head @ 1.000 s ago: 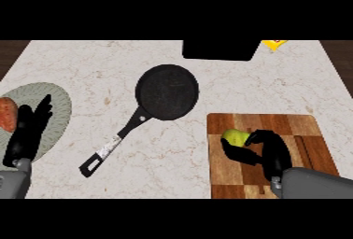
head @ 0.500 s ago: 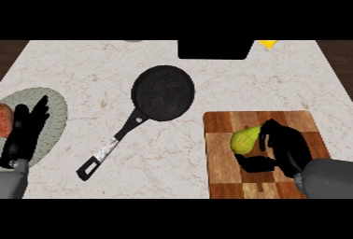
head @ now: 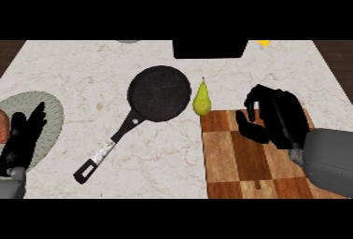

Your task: Pick the pear from the cutting board and place it in the pan

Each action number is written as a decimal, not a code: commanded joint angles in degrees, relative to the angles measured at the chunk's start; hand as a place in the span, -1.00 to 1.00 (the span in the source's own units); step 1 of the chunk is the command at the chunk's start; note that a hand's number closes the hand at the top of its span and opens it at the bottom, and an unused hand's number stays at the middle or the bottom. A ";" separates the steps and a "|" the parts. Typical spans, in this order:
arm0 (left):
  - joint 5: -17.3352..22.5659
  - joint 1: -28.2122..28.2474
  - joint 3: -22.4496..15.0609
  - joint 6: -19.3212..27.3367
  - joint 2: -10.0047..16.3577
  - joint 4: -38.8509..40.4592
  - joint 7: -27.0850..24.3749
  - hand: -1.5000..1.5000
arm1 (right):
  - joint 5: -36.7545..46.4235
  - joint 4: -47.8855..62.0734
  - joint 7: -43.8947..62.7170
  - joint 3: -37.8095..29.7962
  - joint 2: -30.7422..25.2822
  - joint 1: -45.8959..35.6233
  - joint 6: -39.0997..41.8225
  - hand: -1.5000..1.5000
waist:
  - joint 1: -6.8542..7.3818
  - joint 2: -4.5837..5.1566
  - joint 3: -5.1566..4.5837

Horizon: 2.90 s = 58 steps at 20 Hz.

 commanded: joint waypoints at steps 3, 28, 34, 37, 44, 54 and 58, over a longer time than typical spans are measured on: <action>-0.25 -2.12 0.18 -0.33 -1.15 1.59 -0.22 0.00 | 3.30 1.40 9.39 -8.08 4.92 -3.62 2.85 1.00 | 0.55 0.98 0.15; -3.04 -6.52 -1.41 -1.51 -3.18 0.41 -0.49 0.00 | -7.99 59.02 -20.82 -36.04 46.27 11.00 14.15 1.00 | 6.37 3.52 0.35; -3.03 -7.90 -1.67 -2.59 -2.71 -0.10 0.70 0.00 | -13.96 62.83 -32.81 -45.92 48.08 14.15 16.73 -1.00 | 7.11 4.29 0.47; -3.09 -8.37 -1.75 -2.25 -3.23 -0.31 1.16 0.00 | -15.18 66.74 -36.07 -48.51 51.64 13.79 17.93 -1.00 | 7.87 4.37 0.44; -3.44 -7.96 -2.23 -2.84 -3.81 0.65 -0.31 0.00 | -17.96 69.51 -48.32 -54.26 52.08 16.42 16.33 -1.00 | 8.58 4.37 0.41; -3.00 -6.99 -1.34 -3.23 -3.55 0.57 0.69 0.00 | -23.79 73.24 -62.94 -68.06 52.12 12.77 10.95 -1.00 | 7.26 3.43 0.37; -2.93 -5.02 0.32 -2.67 -2.69 0.01 0.74 0.00 | -25.43 75.61 -67.78 -73.05 51.33 14.64 11.93 -1.00 | 4.58 2.43 0.32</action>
